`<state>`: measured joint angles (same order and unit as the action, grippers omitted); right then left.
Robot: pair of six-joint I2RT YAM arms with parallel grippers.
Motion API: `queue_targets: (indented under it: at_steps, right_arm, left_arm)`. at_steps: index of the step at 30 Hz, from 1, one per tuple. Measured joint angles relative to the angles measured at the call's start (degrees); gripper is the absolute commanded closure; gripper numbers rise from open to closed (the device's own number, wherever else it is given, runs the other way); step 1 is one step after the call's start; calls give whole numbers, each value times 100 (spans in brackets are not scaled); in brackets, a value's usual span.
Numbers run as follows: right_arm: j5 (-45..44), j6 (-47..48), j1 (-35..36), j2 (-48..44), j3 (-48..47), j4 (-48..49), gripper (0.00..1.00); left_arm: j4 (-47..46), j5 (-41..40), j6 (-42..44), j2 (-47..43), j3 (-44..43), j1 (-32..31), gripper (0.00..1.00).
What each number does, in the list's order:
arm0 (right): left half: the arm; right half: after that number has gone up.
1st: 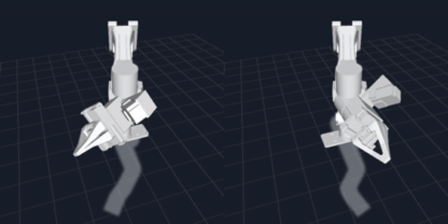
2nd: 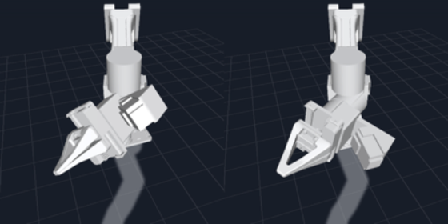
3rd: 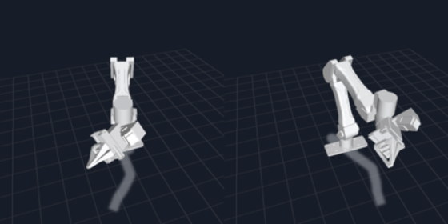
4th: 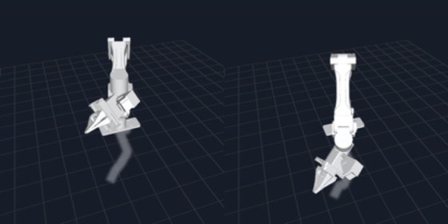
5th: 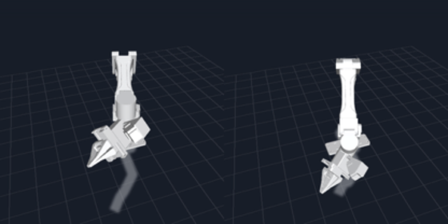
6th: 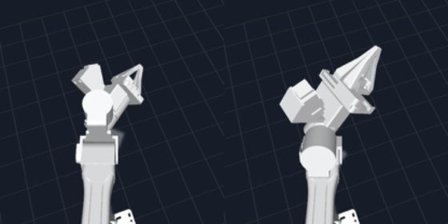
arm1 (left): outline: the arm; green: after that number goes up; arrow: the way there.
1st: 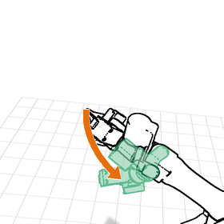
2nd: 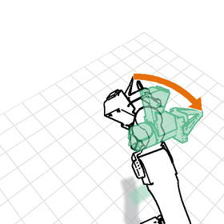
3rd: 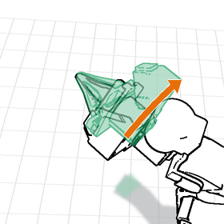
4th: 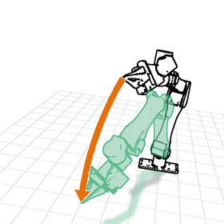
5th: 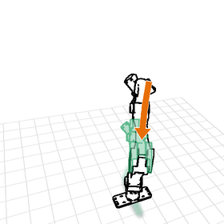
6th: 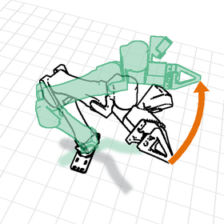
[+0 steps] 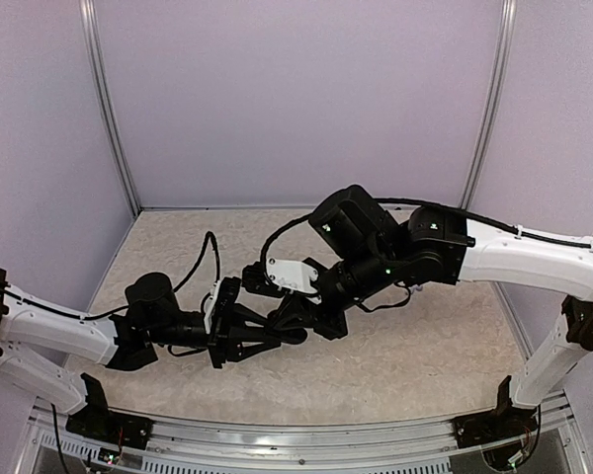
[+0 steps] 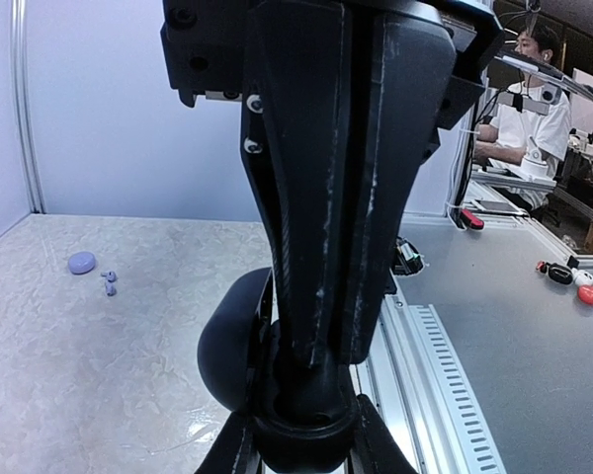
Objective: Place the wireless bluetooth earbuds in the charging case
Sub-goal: Insert the left earbud into the left side groove of the charging case.
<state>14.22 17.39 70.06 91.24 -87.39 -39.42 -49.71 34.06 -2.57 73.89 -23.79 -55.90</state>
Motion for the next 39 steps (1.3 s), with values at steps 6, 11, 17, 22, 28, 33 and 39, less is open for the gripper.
queue_targets:
  at_steps: [6, 11, 17, 22, 28, 33, 39]
  right_arm:
    - [-9, -85, 0, 4, 57, 83, 100]
    - [-26, -116, 0, 9, 57, 101, 93]
    - [-125, -142, 0, 9, 33, 109, 85]
    - [-173, -179, 0, 0, 11, 111, 78]
    - [-168, -184, 2, -28, 2, 96, 67]
    - [-170, -177, 2, -114, 2, 114, 68]
    - [-203, -162, 2, -271, 2, 243, 69]
  left_arm:
    - [-20, -7, -2, -4, 13, 11, 90]
    - [-35, -22, 0, -17, 28, 11, 90]
    - [-72, -59, 0, -35, 28, 11, 90]
    - [-170, -92, 0, -42, 28, 22, 90]
    - [-284, -160, -2, -44, 28, 48, 90]
    - [-378, -175, -2, -44, 28, 48, 90]
    - [-393, -168, -2, -44, 28, 48, 90]
